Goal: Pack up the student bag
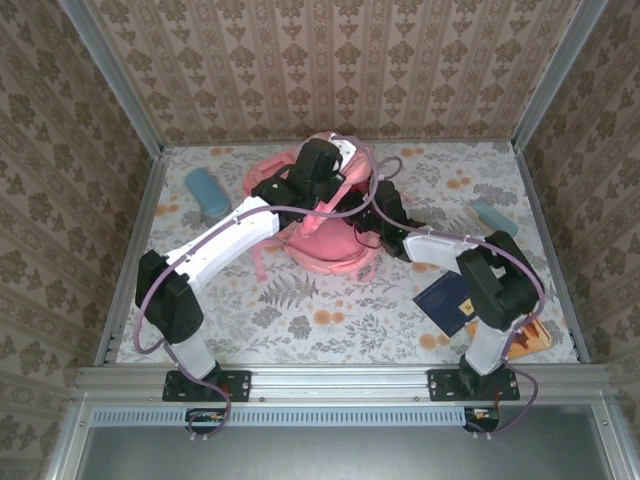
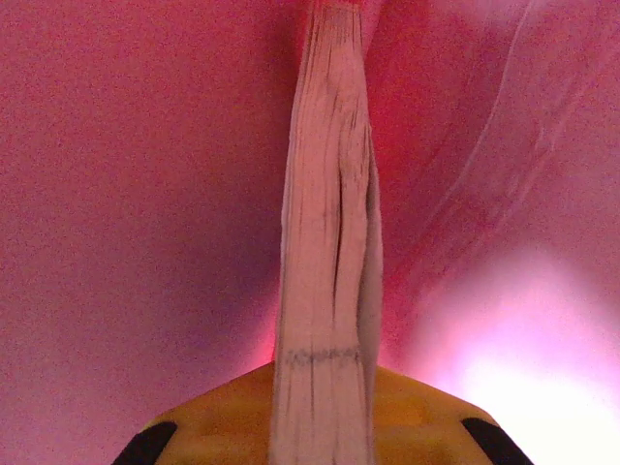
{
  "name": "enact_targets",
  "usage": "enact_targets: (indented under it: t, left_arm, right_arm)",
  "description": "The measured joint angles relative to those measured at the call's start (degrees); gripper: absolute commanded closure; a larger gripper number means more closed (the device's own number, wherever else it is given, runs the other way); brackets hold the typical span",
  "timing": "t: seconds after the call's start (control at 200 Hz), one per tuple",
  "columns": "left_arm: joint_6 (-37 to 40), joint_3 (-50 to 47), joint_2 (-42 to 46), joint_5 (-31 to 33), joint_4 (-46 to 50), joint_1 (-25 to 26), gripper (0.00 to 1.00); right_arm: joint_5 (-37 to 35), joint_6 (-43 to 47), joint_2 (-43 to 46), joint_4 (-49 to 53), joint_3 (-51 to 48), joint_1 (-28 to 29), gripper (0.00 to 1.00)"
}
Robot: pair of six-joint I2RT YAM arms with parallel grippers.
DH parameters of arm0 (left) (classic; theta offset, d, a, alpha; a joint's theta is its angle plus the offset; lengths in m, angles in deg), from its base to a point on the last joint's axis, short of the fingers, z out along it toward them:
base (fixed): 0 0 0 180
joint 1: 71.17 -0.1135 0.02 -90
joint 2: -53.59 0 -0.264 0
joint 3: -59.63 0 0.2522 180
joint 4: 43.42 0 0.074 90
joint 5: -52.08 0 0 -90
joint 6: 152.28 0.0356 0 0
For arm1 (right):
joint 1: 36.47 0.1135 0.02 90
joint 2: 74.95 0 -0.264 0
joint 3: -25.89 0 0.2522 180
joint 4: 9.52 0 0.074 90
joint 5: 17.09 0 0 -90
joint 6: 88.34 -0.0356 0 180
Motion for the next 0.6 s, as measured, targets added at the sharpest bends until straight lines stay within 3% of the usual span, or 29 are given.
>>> enact_targets:
  t: [0.275,0.46,0.6]
  left_arm:
    - [-1.31,0.0,0.09,-0.83,0.7,-0.07,0.96]
    - [-2.19,0.0,0.09,-1.4,0.74,-0.55,0.96]
    - [-3.26,0.0,0.09,-2.56,0.83,-1.2,0.96]
  right_arm:
    - [-4.26,-2.43,-12.74,-3.21,10.49,0.04,0.81]
    - [-4.85,-3.96,-15.47,-2.71,13.03,0.13,0.44]
    - [-4.96,-4.39,-13.88,-0.52,11.17,0.11,0.42]
